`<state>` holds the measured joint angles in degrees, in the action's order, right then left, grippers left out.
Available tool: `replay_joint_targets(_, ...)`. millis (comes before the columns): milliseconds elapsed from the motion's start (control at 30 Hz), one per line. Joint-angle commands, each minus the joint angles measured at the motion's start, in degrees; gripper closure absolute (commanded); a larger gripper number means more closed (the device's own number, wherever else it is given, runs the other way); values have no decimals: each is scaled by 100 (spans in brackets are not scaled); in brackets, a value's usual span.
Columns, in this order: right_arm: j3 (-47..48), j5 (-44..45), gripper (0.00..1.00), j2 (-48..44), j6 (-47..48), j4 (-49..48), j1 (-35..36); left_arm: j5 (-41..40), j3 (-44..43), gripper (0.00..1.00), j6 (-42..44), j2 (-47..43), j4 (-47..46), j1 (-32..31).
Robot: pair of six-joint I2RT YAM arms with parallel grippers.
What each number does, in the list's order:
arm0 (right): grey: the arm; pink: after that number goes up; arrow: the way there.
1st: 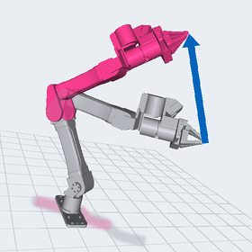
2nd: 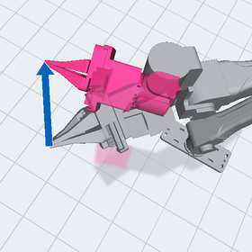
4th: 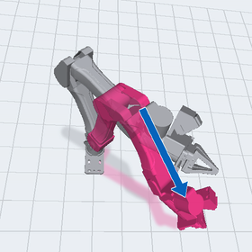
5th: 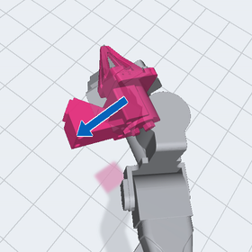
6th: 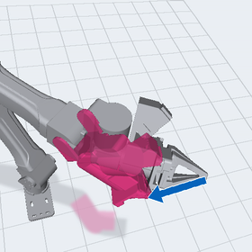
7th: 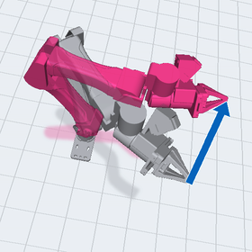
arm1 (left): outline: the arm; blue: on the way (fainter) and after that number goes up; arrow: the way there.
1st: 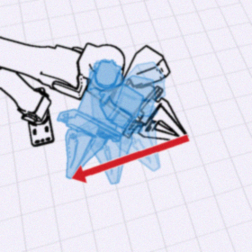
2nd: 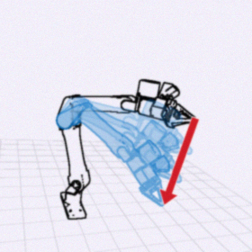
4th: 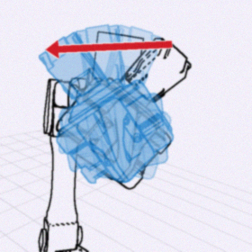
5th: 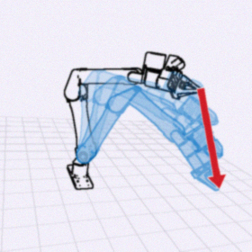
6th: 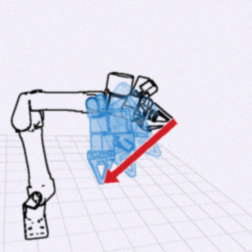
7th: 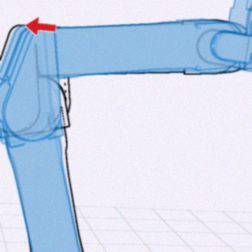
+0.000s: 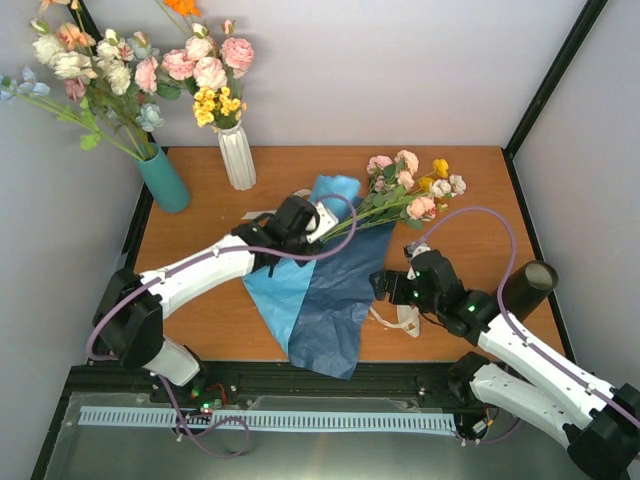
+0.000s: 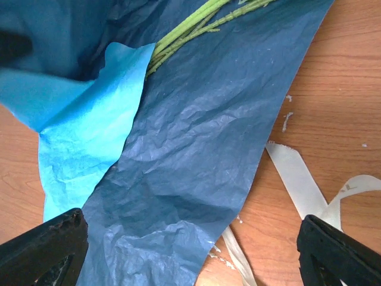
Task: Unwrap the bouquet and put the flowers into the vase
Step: Unfold the wrapping paper at the center of the board.
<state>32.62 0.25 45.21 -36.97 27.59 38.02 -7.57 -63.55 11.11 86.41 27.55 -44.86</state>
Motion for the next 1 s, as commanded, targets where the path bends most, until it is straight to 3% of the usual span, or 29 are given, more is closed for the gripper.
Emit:
replay_joint_targets(0, 91, -128, 6, 177, -7, -378, 28, -395, -662, 100, 120, 197, -254, 462)
replay_joint_targets(367, 306, -408, 6, 765, 166, -728, 27, -820, -1425, 99, 432, 946, -767, 1439)
replay_joint_targets(700, 308, -349, 6, 813, 290, -704, 30, -1088, -2392, 93, 575, 2218, -1030, 2316)
replay_joint_targets(767, 320, -342, 5, 814, 326, -675, 27, -1372, -2709, 80, 451, 2478, -840, 2431)
replay_joint_targets(800, 330, -334, 5, 815, 342, -656, 25, -1562, -2848, 64, 356, 2574, -752, 2464)
replay_joint_targets(867, 341, -288, 5, 814, 371, -627, 23, -1928, -3063, 46, 127, 2630, -555, 2479)
replay_joint_targets(967, 358, -258, 5, 834, 406, -668, 21, -1986, -3342, 32, -437, 2415, -135, 2478)
